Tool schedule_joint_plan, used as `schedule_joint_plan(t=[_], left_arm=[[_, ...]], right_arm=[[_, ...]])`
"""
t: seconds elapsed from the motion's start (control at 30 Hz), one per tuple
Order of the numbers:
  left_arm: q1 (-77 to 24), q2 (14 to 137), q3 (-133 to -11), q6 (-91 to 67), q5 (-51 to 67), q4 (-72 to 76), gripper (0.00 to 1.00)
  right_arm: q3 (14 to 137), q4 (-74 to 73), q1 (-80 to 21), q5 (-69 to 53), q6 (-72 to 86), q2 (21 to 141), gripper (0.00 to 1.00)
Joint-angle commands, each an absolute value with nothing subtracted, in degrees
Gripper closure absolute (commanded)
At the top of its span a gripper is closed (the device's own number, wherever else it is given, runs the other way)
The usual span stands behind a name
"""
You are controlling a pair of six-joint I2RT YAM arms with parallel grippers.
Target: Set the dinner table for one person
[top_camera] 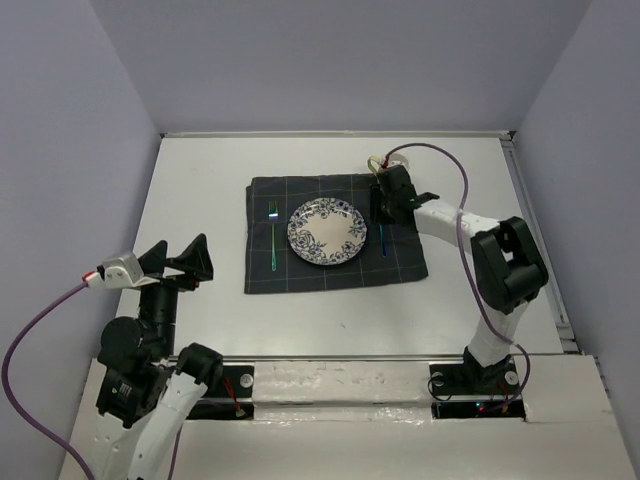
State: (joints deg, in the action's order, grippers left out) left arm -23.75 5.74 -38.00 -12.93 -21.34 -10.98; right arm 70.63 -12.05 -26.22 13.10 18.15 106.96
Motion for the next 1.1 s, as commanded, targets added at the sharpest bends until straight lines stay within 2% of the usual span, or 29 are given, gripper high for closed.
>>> schedule_joint_plan(t=[0.0, 0.27, 0.3, 0.33, 0.43, 0.63, 0.73, 0.83, 1.07], left_arm=[[-23.0, 7.2, -38.1, -12.2, -20.6, -8.7, 0.01], [-21.9, 8.0, -38.1, -12.0, -20.6, -8.6, 0.01], [-21.7, 8.2, -38.1, -12.0, -20.7, -8.6, 0.01], [-21.5, 8.3, -38.1, -12.0, -20.7, -8.5, 0.01], [-21.1, 9.0, -38.0, -11.8, -20.6, -8.1, 0.01], [-19.7, 8.4, -37.7, -11.3, -16.7, -7.3, 0.01], [-19.2, 8.2, -37.7, -10.5, -14.1, -7.0, 0.01], [-19.1, 8.8, -37.6, -10.5, -13.5, -6.9, 0.01], [-19.0, 7.9, -37.4, -10.0, -12.3, -6.6, 0.01]], right_arm=[[70.1, -11.2, -25.8, 9.0, 18.1, 96.3, 0.43], [61.5, -10.4, -26.9, 2.4, 19.4, 72.2, 0.1], [60.5, -9.8, -26.9, 1.4, 19.5, 69.1, 0.01], [57.6, -9.1, -27.4, 0.5, 20.9, 62.0, 0.0], [51.1, -4.1, -27.4, -3.0, 22.1, 51.4, 0.0], [50.5, -9.3, -27.4, -2.3, 22.1, 31.2, 0.0], [50.5, -11.7, -27.4, 3.2, 22.3, 22.6, 0.0], [49.1, -13.2, -27.4, 8.2, 22.3, 15.5, 0.0], [42.2, -16.3, -27.4, 15.9, 26.0, 8.7, 0.0]])
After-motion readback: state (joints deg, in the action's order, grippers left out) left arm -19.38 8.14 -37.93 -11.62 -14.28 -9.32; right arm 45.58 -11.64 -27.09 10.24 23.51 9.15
